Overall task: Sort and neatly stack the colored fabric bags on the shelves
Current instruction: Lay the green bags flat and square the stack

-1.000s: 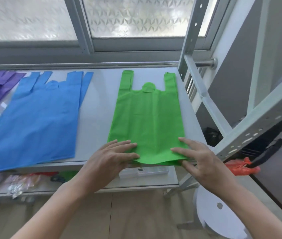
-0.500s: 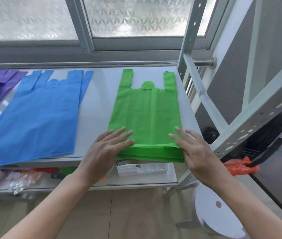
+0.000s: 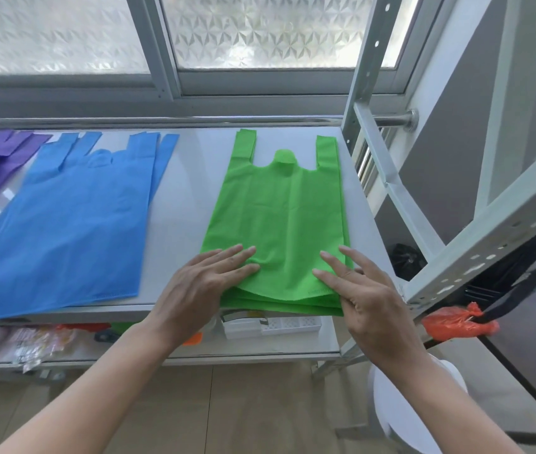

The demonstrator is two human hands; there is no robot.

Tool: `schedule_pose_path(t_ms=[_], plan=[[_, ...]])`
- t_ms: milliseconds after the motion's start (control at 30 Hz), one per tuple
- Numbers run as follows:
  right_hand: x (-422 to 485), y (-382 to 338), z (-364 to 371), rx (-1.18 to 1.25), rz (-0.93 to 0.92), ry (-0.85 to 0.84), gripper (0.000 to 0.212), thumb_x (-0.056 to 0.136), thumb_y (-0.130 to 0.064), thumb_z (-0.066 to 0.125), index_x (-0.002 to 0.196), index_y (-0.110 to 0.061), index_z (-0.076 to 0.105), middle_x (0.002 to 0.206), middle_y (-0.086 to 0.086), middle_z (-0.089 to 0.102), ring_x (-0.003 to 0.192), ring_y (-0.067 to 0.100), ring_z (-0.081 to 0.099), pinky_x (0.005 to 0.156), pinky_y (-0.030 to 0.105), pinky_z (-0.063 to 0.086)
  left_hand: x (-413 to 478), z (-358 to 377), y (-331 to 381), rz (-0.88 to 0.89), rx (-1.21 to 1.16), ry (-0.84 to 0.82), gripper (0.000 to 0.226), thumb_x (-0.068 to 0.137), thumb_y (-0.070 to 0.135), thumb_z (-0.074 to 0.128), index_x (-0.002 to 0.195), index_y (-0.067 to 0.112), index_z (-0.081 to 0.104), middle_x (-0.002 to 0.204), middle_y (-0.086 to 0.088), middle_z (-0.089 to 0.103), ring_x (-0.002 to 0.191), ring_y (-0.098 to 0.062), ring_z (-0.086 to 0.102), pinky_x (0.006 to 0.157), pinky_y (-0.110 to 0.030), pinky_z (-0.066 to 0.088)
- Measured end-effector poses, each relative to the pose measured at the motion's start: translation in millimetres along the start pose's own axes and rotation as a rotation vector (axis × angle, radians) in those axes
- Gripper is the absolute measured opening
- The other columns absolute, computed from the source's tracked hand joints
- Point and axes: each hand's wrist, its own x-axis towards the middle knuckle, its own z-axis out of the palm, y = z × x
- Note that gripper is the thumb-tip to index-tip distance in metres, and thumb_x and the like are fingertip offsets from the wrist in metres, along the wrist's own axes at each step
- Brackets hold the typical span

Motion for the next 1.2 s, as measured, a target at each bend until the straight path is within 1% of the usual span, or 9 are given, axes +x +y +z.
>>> schedule_pose_path(t_ms=[167, 233, 300, 367, 500, 667, 900, 1100, 1200], plan=[[-15, 13, 3, 0.047, 0.05, -0.023, 0.053, 0.092, 0.007, 0.063, 0.136, -0.022, 0.068, 0.148, -0.007, 0.059, 0.151, 0.015, 0.037, 0.113, 0.056, 0.044, -3, 4, -5, 0.012, -0.076, -0.081, 0.067, 0.092, 0.002, 0.067, 0.151, 0.028, 0.052, 0.162, 0.009, 0.039, 0.151, -0.006, 0.034, 0.124, -0.035, 0.033], [-17, 17, -1, 0.075, 0.064, -0.069, 0.054, 0.095, 0.002, 0.063, 0.14, -0.026, 0.065, 0.151, -0.011, 0.055, 0.152, 0.008, 0.033, 0.118, 0.052, 0.039, -3, -1, -5, 0.026, -0.107, -0.107, 0.048, 0.106, 0.034, 0.054, 0.154, 0.031, 0.047, 0.166, 0.012, 0.032, 0.155, -0.004, 0.025, 0.126, -0.03, 0.023], [-17, 19, -7, 0.081, 0.047, -0.121, 0.049, 0.098, -0.013, 0.067, 0.143, -0.029, 0.062, 0.154, -0.015, 0.051, 0.153, 0.002, 0.028, 0.122, 0.046, 0.033, 0, -6, -6, 0.033, -0.106, -0.141, 0.053, 0.106, 0.058, 0.043, 0.152, 0.034, 0.05, 0.167, 0.012, 0.03, 0.155, -0.004, 0.023, 0.124, -0.025, 0.019], [-14, 23, -13, 0.041, -0.002, -0.161, 0.049, 0.096, -0.032, 0.071, 0.144, -0.03, 0.061, 0.154, -0.016, 0.05, 0.152, 0.001, 0.029, 0.121, 0.046, 0.034, 2, -9, -9, 0.061, -0.09, -0.158, 0.055, 0.103, 0.063, 0.041, 0.147, 0.033, 0.055, 0.165, 0.01, 0.036, 0.153, -0.007, 0.031, 0.122, -0.028, 0.026], [-7, 31, -23, -0.035, -0.076, -0.225, 0.056, 0.09, -0.032, 0.076, 0.143, -0.03, 0.061, 0.152, -0.013, 0.053, 0.147, 0.008, 0.04, 0.116, 0.051, 0.041, 9, -18, -7, 0.192, 0.039, -0.185, 0.047, 0.105, 0.05, 0.05, 0.139, 0.022, 0.063, 0.144, 0.001, 0.055, 0.128, -0.016, 0.056, 0.104, -0.034, 0.052], [6, 37, -30, -0.009, -0.109, -0.24, 0.042, 0.094, -0.008, 0.064, 0.133, -0.023, 0.07, 0.142, -0.011, 0.063, 0.139, 0.011, 0.051, 0.113, 0.05, 0.045, 20, -26, 5, 0.259, 0.127, -0.184, 0.04, 0.091, 0.014, 0.072, 0.13, 0.014, 0.066, 0.122, -0.002, 0.061, 0.101, -0.018, 0.063, 0.079, -0.032, 0.06], [13, 24, -29, 0.087, 0.067, -0.135, 0.04, 0.088, 0.002, 0.068, 0.12, -0.021, 0.076, 0.127, -0.006, 0.071, 0.124, 0.011, 0.059, 0.11, 0.043, 0.049, 28, -20, 14, 0.065, 0.006, -0.111, 0.042, 0.093, 0.002, 0.062, 0.13, 0.019, 0.07, 0.117, 0.002, 0.065, 0.099, -0.017, 0.06, 0.079, -0.038, 0.059], [0, 14, -36, 0.044, 0.049, -0.011, 0.033, 0.092, -0.006, 0.071, 0.12, -0.023, 0.077, 0.112, -0.01, 0.06, 0.103, 0.007, 0.049, 0.092, 0.008, 0.037, 21, -18, 20, 0.04, 0.019, 0.05, 0.035, 0.095, 0.005, 0.062, 0.127, 0.014, 0.072, 0.121, -0.002, 0.07, 0.108, -0.024, 0.062, 0.087, -0.043, 0.056], [-11, 17, -32, 0.033, 0.023, -0.058, 0.036, 0.091, -0.006, 0.073, 0.122, -0.024, 0.077, 0.115, -0.008, 0.058, 0.099, 0.008, 0.051, 0.091, 0.015, 0.043, 11, -12, 19, 0.087, 0.049, 0.06, 0.037, 0.09, 0.01, 0.072, 0.127, 0.013, 0.072, 0.125, -0.002, 0.068, 0.111, -0.024, 0.062, 0.091, -0.042, 0.054]])
